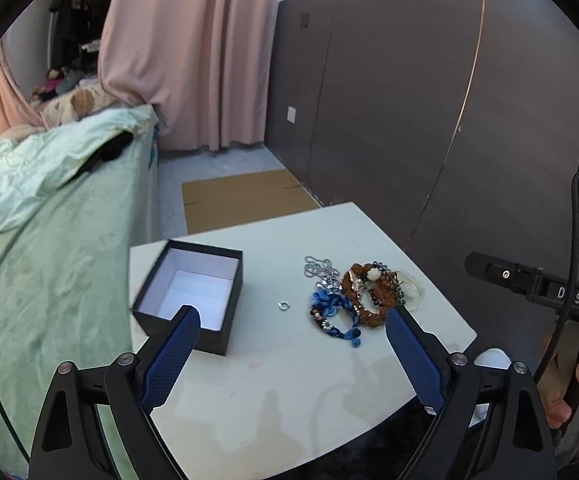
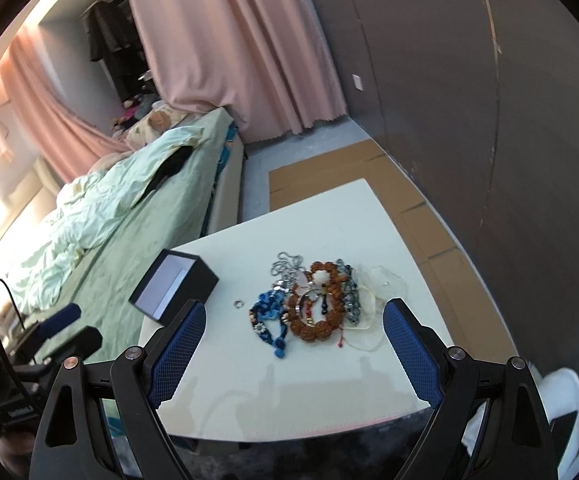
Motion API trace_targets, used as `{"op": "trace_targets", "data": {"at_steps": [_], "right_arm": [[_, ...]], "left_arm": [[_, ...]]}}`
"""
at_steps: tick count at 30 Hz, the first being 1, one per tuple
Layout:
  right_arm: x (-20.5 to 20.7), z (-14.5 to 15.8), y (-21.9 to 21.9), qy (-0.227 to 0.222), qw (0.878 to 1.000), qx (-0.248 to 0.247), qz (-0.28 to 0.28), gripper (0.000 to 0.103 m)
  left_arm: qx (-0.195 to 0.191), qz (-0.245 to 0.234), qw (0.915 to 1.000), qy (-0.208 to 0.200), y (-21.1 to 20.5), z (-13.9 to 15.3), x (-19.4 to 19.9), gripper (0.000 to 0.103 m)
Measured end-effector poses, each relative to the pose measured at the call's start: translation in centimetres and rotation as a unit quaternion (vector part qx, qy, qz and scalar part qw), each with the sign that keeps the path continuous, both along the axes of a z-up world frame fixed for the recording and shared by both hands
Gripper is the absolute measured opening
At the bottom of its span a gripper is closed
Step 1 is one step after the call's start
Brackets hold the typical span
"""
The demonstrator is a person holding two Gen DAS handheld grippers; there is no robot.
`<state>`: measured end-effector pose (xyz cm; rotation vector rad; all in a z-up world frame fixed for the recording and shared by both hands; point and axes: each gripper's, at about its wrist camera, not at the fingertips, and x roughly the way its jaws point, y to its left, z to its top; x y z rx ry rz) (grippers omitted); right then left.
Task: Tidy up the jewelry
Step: 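Close the left gripper on the blue braided cord bracelet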
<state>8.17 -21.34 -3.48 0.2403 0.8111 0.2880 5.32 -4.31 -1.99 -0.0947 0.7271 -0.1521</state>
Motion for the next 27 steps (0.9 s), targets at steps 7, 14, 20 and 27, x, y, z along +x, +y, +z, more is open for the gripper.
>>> {"op": "trace_targets", "data": {"at_steps": [7, 14, 20, 27], "right_arm": [[1.9, -0.6, -2.8, 0.023, 0.999, 0.031, -0.036, 0.091], [4.5, -2.4, -5.4, 0.063, 0.994, 0.068, -0.061, 0.091], [6.3, -3.2, -6.6, 0.076, 0.991, 0.087, -0.071, 0.091], [8.3, -4.3, -6.9, 0.096, 0.987, 0.108, -0.067, 0.091]], "left_arm": [[-0.018, -0.006, 0.9993, 0.032, -0.8, -1.4, 3.4, 0.085], [-0.031, -0.019, 0.9976, 0.058, -2.0, -3.0, 6.7, 0.077], [-0.024, -0.039, 0.9956, 0.081, -3.4, -4.8, 9.4, 0.072], [0.021, -0.057, 0.9868, 0.150, -5.2, -8.8, 11.8, 0.059]]}}
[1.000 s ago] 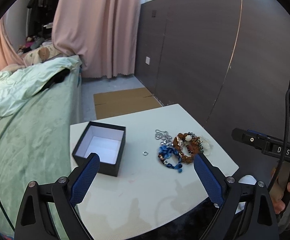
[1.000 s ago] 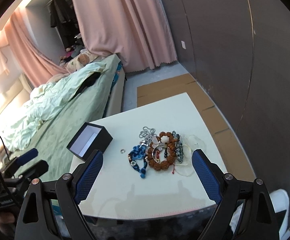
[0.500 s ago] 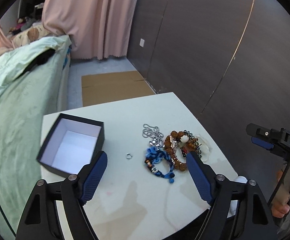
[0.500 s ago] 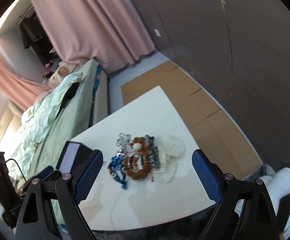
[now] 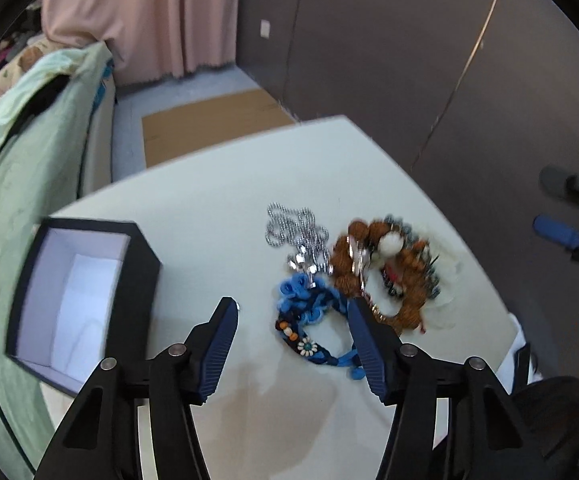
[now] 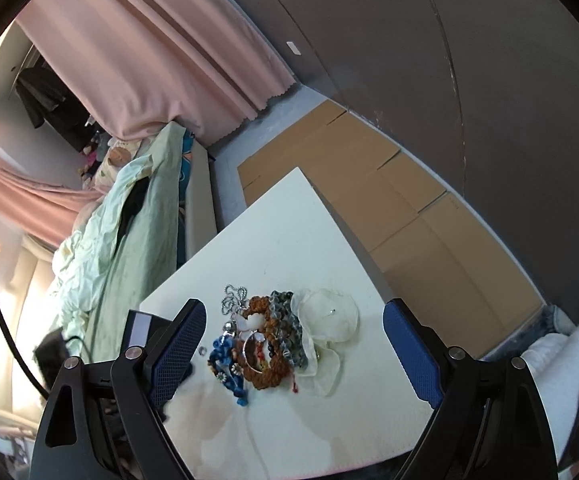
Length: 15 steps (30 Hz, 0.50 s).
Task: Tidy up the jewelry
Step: 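Close the left gripper on the blue braided cord bracelet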
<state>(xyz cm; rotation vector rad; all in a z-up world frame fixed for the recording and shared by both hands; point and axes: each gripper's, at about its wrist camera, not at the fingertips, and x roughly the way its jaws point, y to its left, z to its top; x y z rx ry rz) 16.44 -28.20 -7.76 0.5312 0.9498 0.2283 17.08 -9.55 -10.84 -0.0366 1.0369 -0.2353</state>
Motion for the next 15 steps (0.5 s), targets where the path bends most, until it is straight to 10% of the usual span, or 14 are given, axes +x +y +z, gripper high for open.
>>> {"op": "trace_targets", "data": {"at_steps": [6, 11, 15], "right_arm": [[0.4, -0.4, 0.2, 0.006, 1.000, -0.004, 0.009, 0.091], [1.0, -1.6, 1.1, 0.022, 0.999, 0.019, 0.036, 0.078], [1.5, -3.2, 2.1, 0.052, 0.997, 0.032, 0.053, 0.065]], "left_arm": [[0.030, -0.003, 0.9991, 0.029, -0.6, -2.2, 0.7, 0.053], [0.025, 0.007, 0.9982, 0.054, -0.3, -3.8, 0.9, 0.017], [0.007, 0.012, 0.9985, 0.052, 0.2, -3.3, 0.8, 0.013]]}}
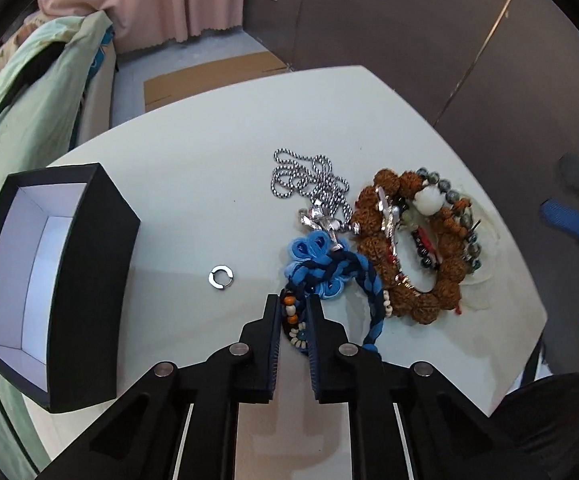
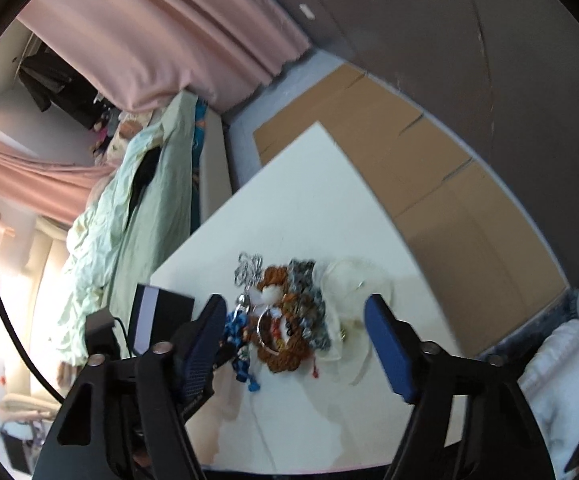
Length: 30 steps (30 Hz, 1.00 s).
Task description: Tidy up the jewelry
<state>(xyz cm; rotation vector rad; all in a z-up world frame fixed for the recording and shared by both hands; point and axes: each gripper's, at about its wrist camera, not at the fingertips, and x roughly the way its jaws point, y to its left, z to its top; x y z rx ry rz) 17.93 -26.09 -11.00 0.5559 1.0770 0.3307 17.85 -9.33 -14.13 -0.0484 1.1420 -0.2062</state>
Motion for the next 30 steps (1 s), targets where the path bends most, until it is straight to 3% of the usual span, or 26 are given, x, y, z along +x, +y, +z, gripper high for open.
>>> {"op": "trace_targets", "data": {"at_steps": [3, 12, 19, 21, 22, 23, 25, 28, 30], "right_arm": [[0.3, -0.8, 0.2, 0.015, 1.000, -0.013, -0.006, 0.058], [2.6, -3.2, 0.0, 0.060, 0.996, -0.058, -0.030, 0.057], [3.2, -4.4, 1.7, 0.078, 0.992, -0.098, -0.003, 0.054], [3.3, -4.2, 2.3, 0.074, 0.989, -0.130, 0.001, 0.043], [3.3, -4.4, 2.3, 0.080, 0.988, -0.135, 0.000, 0.020], [3.2, -4.8, 2.2, 0.090, 0.987, -0.130, 0.001, 0.004], [2.8, -4.6, 1.8, 0.088, 0.990, -0.115, -0.003, 0.004], [1.6, -2.3, 2.1, 0.036, 0.993, -0.113, 0.000, 0.004], [0.7, -0.9, 2.0, 0.006, 0.996, -0.094, 0.006, 0.004]], "left_arm": [[-0.016, 0.001, 0.9997, -0.018, 0.3, 1.1, -0.4, 0.013], [-0.050, 0.004, 0.9970, -0.059, 1.4, 4.1, -1.4, 0.012], [-0.078, 0.015, 0.9931, -0.087, 2.9, 6.5, -2.6, 0.012], [-0.081, 0.019, 0.9920, -0.095, 3.3, 7.2, -3.0, 0.012], [-0.082, 0.021, 0.9915, -0.099, 3.5, 7.4, -3.2, 0.012], [-0.082, 0.023, 0.9911, -0.102, 3.8, 7.8, -3.5, 0.012], [-0.085, 0.028, 0.9899, -0.110, 4.4, 8.4, -4.0, 0.012], [-0.090, 0.036, 0.9879, -0.121, 5.2, 9.2, -4.5, 0.012], [-0.094, 0.043, 0.9864, -0.128, 5.8, 9.7, -4.9, 0.005]]}}
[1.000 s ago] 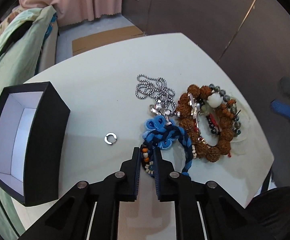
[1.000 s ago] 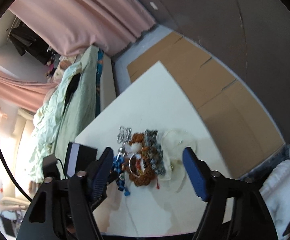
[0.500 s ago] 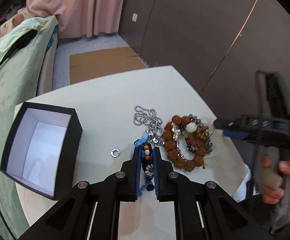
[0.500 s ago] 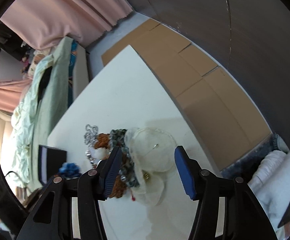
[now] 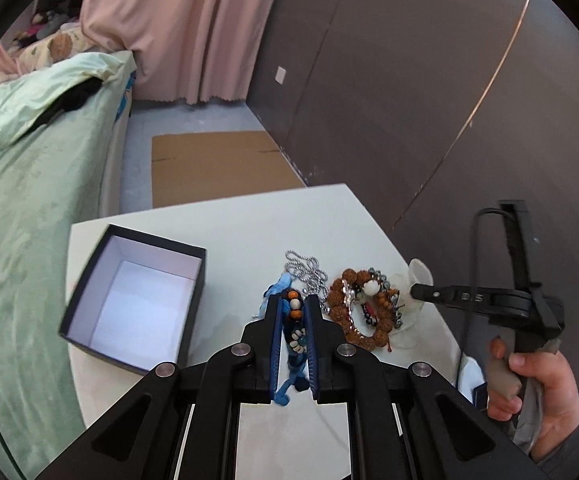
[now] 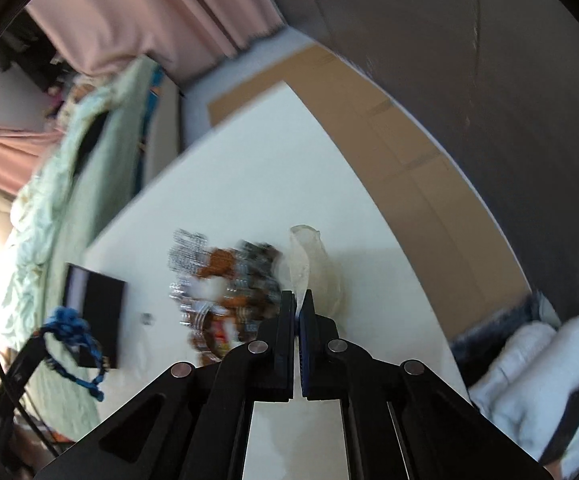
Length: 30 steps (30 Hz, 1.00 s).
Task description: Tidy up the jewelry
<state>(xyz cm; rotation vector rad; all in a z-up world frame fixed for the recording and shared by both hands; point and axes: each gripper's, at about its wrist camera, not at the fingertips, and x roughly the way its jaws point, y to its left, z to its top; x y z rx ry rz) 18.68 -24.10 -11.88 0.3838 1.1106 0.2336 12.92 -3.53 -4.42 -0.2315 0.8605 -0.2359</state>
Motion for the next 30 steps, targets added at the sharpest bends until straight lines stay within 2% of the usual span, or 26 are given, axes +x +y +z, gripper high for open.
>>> {"op": "trace_targets", "data": {"at_steps": [9, 13, 17, 19, 21, 22, 23, 25, 30], "right_arm": [[-3.4, 4.3, -0.2, -0.081, 0.997, 0.016, -0.002, 0.004], [-4.3, 5.1, 0.5, -0.101, 0.995, 0.024, 0.001, 0.003], [-5.0, 5.1, 1.2, -0.098, 0.995, 0.021, 0.004, 0.003], [-5.3, 4.9, 1.3, -0.094, 0.995, 0.027, 0.007, 0.003], [-5.7, 5.0, 1.1, -0.097, 0.995, 0.026, 0.007, 0.004], [-5.8, 5.1, 1.0, -0.098, 0.995, 0.026, 0.007, 0.004], [-5.9, 5.1, 0.9, -0.100, 0.995, 0.027, 0.008, 0.004], [-5.8, 5.1, 0.9, -0.099, 0.995, 0.029, 0.009, 0.004], [-6.0, 5.0, 0.5, -0.096, 0.995, 0.036, 0.008, 0.004]], "left_arm": [[-0.020, 0.022, 0.9992, -0.027, 2.2, 1.8, -1.8, 0.004], [-0.027, 0.021, 0.9994, 0.003, 2.2, 0.8, -1.7, 0.004], [0.012, 0.001, 0.9989, 0.044, 0.6, -1.2, -1.8, 0.005], [0.021, -0.004, 0.9976, 0.066, 0.2, -2.4, -1.8, 0.007], [0.029, -0.002, 0.9966, 0.077, 0.1, -3.1, -2.1, 0.018], [0.031, -0.002, 0.9962, 0.081, 0.1, -3.4, -2.1, 0.035], [0.031, -0.001, 0.9962, 0.081, 0.1, -3.6, -2.3, 0.057], [0.033, 0.009, 0.9967, 0.073, 0.2, -3.7, -2.6, 0.077], [0.053, 0.022, 0.9949, 0.082, 0.3, -4.9, -2.5, 0.078]]}}
